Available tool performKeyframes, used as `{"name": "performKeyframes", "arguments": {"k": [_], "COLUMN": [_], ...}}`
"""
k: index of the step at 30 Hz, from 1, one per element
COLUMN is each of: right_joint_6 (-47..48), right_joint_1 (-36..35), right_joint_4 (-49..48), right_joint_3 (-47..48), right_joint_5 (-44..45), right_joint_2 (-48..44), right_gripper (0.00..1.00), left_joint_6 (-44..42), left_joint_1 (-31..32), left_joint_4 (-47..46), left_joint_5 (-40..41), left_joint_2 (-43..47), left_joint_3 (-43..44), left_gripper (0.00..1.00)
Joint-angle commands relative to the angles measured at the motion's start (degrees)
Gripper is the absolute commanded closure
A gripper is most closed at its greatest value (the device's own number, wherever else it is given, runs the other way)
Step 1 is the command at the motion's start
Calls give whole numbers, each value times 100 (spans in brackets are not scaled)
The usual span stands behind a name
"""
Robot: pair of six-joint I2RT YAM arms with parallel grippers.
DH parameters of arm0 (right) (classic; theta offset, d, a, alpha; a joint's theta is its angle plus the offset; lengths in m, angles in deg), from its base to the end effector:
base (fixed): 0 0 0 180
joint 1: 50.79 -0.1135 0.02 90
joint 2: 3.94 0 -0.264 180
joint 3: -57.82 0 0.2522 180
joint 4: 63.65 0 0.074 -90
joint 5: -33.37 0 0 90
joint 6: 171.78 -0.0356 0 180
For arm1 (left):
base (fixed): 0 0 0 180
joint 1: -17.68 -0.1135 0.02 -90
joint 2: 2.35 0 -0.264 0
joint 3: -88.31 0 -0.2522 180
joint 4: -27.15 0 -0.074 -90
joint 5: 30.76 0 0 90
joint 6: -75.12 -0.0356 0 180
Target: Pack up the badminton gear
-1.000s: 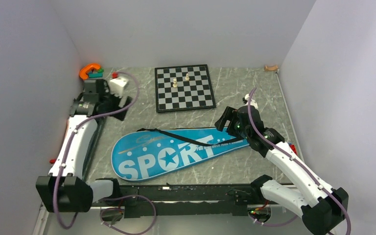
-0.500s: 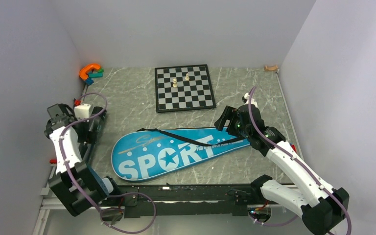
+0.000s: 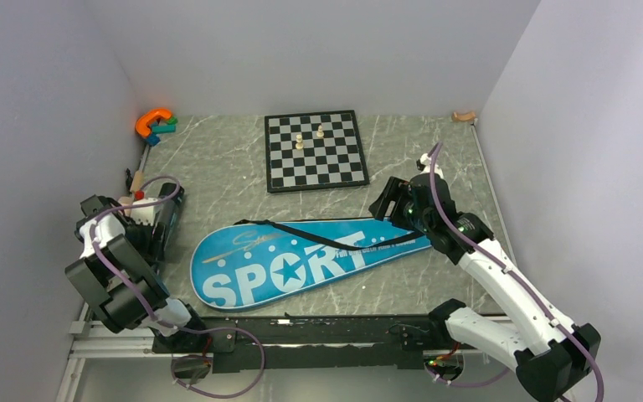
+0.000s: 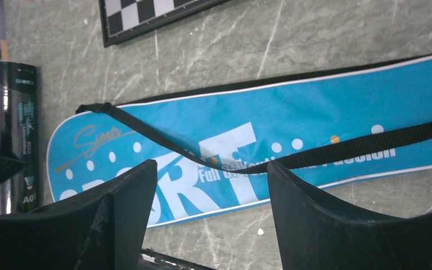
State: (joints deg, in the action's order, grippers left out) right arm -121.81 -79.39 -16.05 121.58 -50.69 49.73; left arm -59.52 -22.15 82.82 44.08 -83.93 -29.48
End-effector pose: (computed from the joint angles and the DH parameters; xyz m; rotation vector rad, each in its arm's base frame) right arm 0.1762 0.0919 0.3037 0.2845 2.2584 0.5350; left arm 0.1958 0.1512 0.1863 0.1647 2.7676 -0.0285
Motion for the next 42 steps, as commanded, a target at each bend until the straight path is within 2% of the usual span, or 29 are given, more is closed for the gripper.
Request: {"name": "performKeyframes", "arguments": {"k": [1, 8, 13, 17, 20, 25, 29, 33, 37, 39, 42], "right_joint_6": [113, 44, 69, 82, 75, 83, 83, 92, 56, 21, -66], "right_joint_1": [-17, -13, -13, -14, -11, -14, -10, -15, -5, -5, -5], "right_joint_4": [104, 204, 393, 488, 513, 619, 667, 707, 716, 735, 746], "right_joint_3": [543, 852, 1158, 1338, 1363, 1402, 1360, 1291, 1148, 1071, 923], "right_joint_5": [79, 63, 168, 295, 359, 463, 571, 657, 825, 898, 940], "right_joint_2": [91, 183, 287, 313, 304, 298, 219, 144, 6, -91, -251], "right_gripper": [27, 33, 36, 36, 37, 37, 37, 37, 36, 36, 35], "left_joint_6": [-337, -615, -795, -944, -882, -214, 428, 914, 1109, 1088, 981], "left_joint_1": [-33, -33, -25, 166, 667, 2192, 3530, 5031, 6478, 7028, 7446], "left_joint_4": [-75, 386, 1457, 2327, 2751, 2714, 2403, 1988, 1749, 1788, 1840], "left_joint_5": [-338, -732, -1460, -2065, -2212, -2152, -2067, -1608, -945, -682, -270], "left_joint_2": [-59, 236, 813, 1257, 1540, 1903, 1864, 1396, 425, -311, -1196], "left_joint_3": [-80, 93, 823, 1378, 1592, 1496, 1342, 1372, 1787, 2225, 3129], "left_gripper": [37, 67, 99, 100, 100, 100, 100, 100, 100, 100, 100]}}
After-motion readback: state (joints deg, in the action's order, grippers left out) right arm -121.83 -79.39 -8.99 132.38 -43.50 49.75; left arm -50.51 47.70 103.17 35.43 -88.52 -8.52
